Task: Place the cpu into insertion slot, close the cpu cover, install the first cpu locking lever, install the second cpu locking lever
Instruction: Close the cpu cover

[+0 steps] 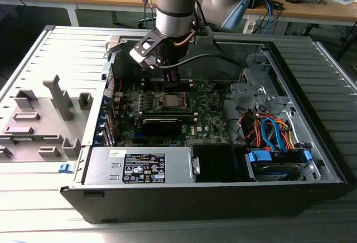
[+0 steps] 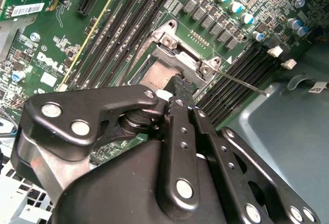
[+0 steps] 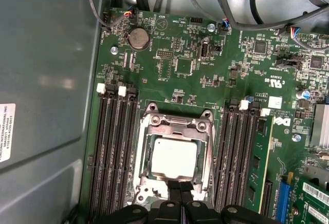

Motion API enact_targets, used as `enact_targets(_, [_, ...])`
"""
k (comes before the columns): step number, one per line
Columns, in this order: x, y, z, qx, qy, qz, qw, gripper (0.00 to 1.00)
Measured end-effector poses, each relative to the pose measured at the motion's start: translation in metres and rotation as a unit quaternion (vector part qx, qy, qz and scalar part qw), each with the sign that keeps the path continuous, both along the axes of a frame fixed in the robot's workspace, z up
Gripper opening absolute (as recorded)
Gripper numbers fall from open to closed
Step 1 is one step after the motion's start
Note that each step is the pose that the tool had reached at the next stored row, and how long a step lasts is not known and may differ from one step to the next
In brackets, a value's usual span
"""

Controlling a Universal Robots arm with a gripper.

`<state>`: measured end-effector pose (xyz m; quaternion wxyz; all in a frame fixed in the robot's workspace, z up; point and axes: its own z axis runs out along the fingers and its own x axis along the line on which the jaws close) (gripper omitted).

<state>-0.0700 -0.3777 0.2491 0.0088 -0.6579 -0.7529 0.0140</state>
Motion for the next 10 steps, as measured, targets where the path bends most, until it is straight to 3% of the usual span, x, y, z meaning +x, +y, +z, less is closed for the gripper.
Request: enact_targets(10, [-0.0028,0.0,0.0,0.0,0.0,0.0,1.0,0.11])
